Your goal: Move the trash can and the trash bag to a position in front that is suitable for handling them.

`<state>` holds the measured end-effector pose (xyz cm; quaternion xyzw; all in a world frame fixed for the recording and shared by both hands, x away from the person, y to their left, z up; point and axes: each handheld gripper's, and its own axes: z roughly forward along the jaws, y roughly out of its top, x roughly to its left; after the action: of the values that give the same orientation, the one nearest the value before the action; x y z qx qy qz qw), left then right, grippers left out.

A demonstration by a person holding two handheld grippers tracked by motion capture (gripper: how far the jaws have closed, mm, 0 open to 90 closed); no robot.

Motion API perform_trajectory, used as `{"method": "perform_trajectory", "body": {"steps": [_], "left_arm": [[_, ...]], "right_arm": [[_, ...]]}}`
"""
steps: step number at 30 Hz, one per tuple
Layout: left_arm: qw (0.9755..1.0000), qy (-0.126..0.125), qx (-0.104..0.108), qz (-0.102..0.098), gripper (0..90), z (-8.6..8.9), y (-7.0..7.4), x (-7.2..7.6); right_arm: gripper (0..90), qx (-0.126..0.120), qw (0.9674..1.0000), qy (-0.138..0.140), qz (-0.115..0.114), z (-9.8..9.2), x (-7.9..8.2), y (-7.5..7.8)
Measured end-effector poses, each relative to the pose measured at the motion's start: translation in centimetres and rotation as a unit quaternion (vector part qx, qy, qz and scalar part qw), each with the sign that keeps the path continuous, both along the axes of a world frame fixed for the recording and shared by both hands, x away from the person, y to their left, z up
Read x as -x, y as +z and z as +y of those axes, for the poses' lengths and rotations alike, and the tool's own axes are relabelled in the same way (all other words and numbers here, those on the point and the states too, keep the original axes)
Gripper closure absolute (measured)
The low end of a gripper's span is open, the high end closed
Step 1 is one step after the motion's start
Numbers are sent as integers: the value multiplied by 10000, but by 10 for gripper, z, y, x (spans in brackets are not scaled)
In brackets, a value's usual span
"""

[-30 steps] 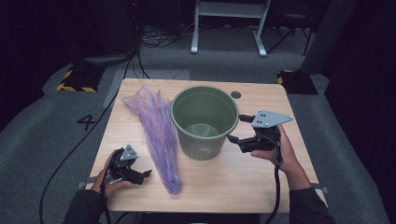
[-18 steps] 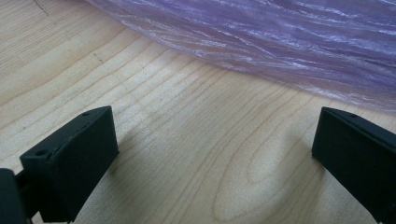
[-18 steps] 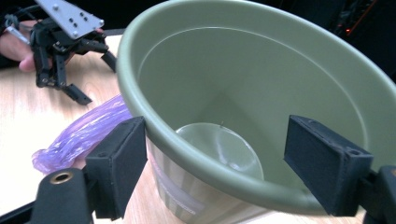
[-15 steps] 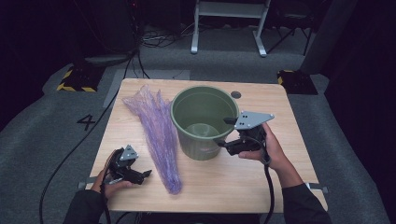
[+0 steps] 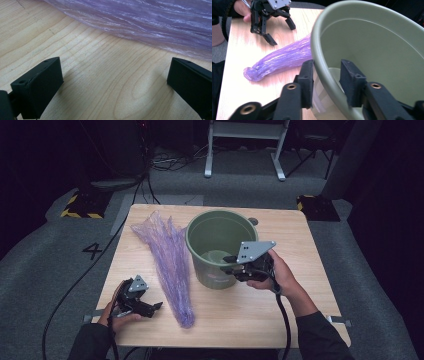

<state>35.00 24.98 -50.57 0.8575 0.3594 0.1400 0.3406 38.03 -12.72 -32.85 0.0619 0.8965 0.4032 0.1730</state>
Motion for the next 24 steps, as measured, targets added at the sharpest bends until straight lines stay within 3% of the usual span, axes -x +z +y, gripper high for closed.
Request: {"method": "perform_trajectory", "body": {"steps": [8,11,13,18,20,21,23,24], "left_arm": [[10000,38,25,7,0,-4,0,1],[10000,-40,31,18,0,-11,0,3],[9996,-270,12,0,0,-20,0,6],[9993,-382,11,9,0,-30,0,8],[9992,-404,14,20,0,-37,0,8],[9992,-404,14,20,0,-37,0,8],[9991,-424,9,20,0,-41,0,8],[9991,-433,19,13,0,-45,0,7]], "right_arm": [[777,227,9997,71,-6,5,4,4],[794,342,9994,13,-42,4,6,6],[793,407,9991,-34,-84,-1,10,7],[777,398,9990,-143,-159,-8,14,6],[723,383,9984,-175,-386,-11,19,4],[723,383,9984,-175,-386,-11,19,4],[640,271,9977,-346,-522,-15,22,4],[549,68,9976,-445,-533,-19,24,5]]}}
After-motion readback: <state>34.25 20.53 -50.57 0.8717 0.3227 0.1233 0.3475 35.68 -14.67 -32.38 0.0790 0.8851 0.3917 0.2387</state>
